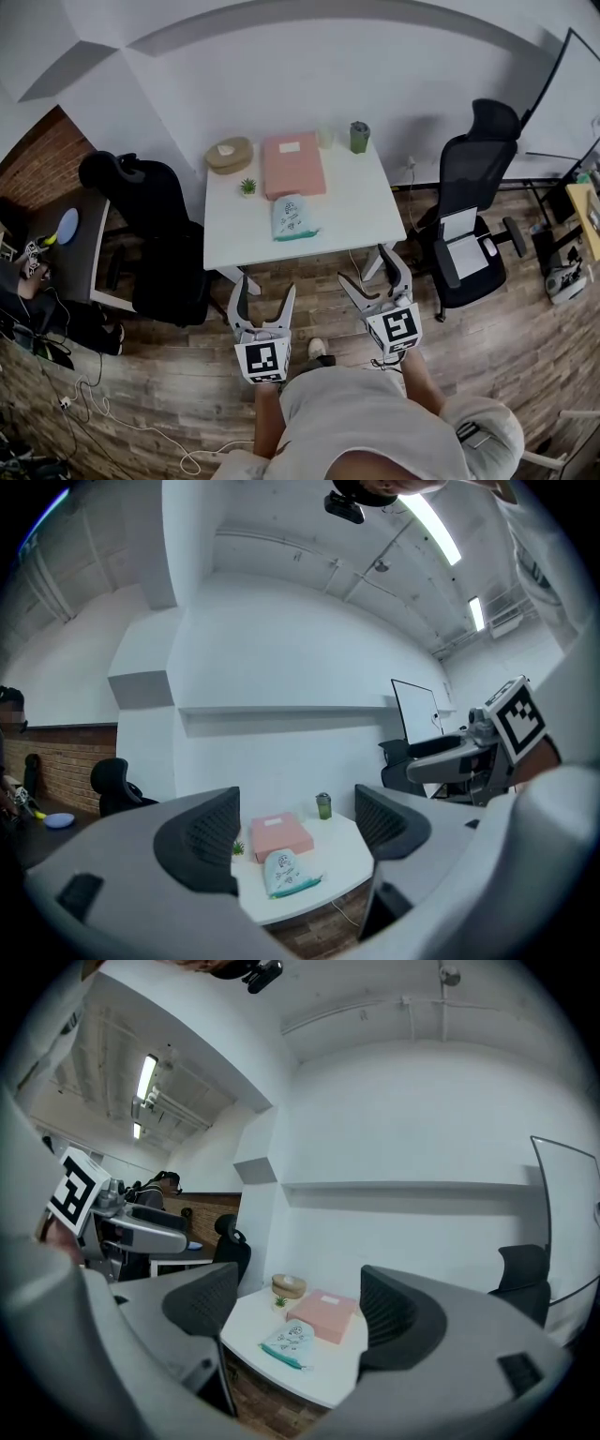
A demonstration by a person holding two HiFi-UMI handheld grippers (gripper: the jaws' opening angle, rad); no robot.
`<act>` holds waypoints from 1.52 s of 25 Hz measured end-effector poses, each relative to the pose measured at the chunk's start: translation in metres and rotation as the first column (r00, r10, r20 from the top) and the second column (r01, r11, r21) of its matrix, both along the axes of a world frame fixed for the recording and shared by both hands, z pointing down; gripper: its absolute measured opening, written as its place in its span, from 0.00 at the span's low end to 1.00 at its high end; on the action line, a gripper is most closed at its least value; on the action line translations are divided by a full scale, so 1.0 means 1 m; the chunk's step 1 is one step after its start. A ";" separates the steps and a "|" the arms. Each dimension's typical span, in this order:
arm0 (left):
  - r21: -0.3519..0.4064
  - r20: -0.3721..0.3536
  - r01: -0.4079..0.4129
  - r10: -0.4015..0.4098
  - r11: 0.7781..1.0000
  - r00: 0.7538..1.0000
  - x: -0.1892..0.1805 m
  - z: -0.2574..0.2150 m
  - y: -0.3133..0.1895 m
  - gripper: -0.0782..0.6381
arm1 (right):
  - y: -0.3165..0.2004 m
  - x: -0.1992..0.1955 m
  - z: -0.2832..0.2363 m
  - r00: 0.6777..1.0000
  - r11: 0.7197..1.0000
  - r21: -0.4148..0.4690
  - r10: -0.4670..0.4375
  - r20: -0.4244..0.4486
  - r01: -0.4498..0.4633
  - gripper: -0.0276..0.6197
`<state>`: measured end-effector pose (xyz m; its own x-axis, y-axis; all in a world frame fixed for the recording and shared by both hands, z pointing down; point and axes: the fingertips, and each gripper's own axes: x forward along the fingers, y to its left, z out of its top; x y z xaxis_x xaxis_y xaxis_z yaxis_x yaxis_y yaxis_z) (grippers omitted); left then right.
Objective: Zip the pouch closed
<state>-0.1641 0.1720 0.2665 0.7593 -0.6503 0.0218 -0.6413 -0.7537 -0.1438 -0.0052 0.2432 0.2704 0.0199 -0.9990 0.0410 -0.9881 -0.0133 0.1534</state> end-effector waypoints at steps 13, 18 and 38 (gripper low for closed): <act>-0.014 -0.010 -0.085 0.085 0.996 0.996 0.011 0.010 -0.076 0.64 | -0.072 -0.002 0.007 0.999 0.999 -0.016 0.042 -0.006 -0.042 0.68; -0.026 -0.020 -0.107 0.107 0.994 0.994 0.017 0.014 -0.101 0.64 | -0.092 0.002 0.012 0.998 0.997 -0.033 0.066 -0.014 -0.067 0.68; -0.032 -0.005 -0.098 0.098 0.995 0.995 0.083 0.023 -0.184 0.63 | -0.179 0.067 0.023 0.999 0.997 -0.049 0.052 -0.010 -0.053 0.68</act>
<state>-0.0809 -0.0122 0.2900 0.8196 -0.5716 0.0388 -0.5644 -0.8172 -0.1167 0.0616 0.0646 0.2937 0.0727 -0.9933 0.0900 -0.9848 -0.0573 0.1638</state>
